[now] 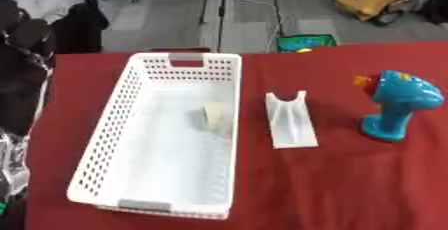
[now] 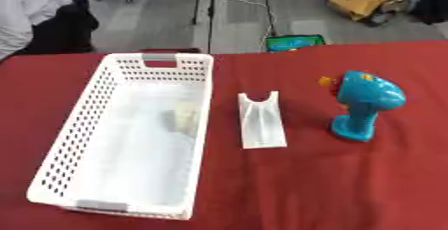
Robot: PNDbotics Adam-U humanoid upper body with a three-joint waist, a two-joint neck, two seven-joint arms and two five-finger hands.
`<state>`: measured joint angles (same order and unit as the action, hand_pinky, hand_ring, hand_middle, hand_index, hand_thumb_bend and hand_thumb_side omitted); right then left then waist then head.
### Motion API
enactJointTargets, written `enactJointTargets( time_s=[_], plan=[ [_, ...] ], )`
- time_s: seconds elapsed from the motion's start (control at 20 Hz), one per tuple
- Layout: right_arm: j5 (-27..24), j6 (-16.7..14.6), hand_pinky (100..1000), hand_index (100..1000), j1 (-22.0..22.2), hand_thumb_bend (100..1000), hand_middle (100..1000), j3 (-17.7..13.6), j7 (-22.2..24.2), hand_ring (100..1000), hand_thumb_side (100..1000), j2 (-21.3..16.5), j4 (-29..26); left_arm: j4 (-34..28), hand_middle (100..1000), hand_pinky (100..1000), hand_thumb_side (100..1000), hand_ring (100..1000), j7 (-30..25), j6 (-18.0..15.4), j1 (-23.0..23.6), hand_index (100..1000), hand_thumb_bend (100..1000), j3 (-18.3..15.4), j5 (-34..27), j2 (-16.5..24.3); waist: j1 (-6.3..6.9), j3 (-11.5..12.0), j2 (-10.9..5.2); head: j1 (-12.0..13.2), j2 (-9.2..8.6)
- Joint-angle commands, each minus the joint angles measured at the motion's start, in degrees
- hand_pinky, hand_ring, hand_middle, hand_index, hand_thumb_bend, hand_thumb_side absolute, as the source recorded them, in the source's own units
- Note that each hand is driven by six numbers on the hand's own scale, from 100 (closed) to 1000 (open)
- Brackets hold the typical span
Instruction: Pick up objects on the table and place them in the box.
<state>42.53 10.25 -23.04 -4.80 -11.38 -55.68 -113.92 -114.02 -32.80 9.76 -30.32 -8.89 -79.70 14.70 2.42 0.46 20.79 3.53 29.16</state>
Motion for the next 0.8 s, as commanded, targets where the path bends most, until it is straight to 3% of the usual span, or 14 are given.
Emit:
enactJointTargets(
  time_s=[0.05,0.55,0.8],
  plan=[
    [-0.7,0.9,857,980,-1.4,213,905,1.6,4.9,890,1000,-4.5,-0.7,-0.6,572,576,940,493,0.0,0.2,-0.9,694,103,0.2,0.6,1.4,-0.42,0.1,-1.49,-0.3,0.21],
    [-1.7,5.2,873,980,-0.7,291,915,6.5,14.7,896,1000,-11.5,-0.7,-0.6,570,590,936,493,0.0,0.1,-0.9,691,100,0.3,3.0,1.8,-1.55,0.4,-1.59,-3.1,0.2],
    [-0.6,6.4,890,979,-0.6,345,911,9.2,19.2,901,1000,-13.7,-0.7,-0.6,574,610,928,493,-2.0,-1.9,-0.3,693,100,0.6,6.9,2.8,-1.74,0.1,-2.65,-7.1,-1.05]
  ],
)
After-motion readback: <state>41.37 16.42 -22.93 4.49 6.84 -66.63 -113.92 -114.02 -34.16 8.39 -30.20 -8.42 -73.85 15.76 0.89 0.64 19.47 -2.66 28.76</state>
